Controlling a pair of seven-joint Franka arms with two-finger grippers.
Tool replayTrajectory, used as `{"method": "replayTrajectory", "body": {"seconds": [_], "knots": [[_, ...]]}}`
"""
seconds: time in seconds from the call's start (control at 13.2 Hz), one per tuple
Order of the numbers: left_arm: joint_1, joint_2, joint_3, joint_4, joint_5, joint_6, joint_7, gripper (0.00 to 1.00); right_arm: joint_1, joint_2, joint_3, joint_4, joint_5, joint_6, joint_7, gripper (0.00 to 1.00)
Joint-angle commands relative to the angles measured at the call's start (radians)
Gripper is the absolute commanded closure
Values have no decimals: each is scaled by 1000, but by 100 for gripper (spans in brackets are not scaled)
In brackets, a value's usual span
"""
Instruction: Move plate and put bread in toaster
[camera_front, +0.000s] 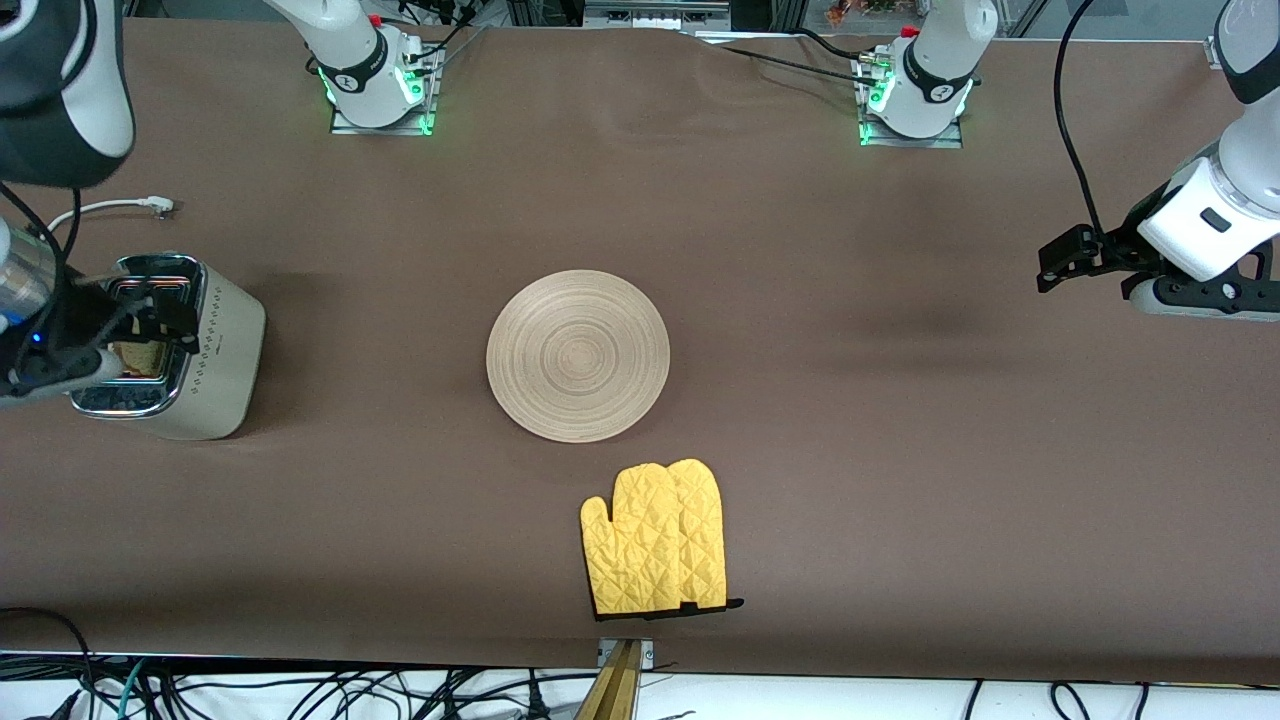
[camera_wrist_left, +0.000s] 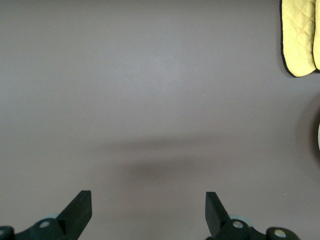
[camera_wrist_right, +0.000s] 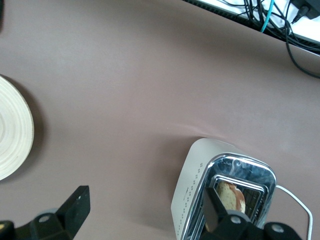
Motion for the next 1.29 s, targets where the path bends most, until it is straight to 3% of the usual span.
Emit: {"method": "replayTrajectory", "body": {"seconds": [0.0, 0.23, 0.38, 1.21], "knots": [[0, 5, -3, 17, -6, -14, 2, 0, -85, -123, 88, -131, -15, 43, 6, 0], [0, 5, -3, 17, -6, -14, 2, 0, -111, -158, 100, -188, -14, 72, 44, 0], [0, 5, -3, 17, -6, -14, 2, 0, -131, -161, 100, -189, -14, 62, 188, 0], [1, 5, -3, 17, -6, -14, 2, 0, -127, -135, 100, -177, -18, 48, 189, 0]]}}
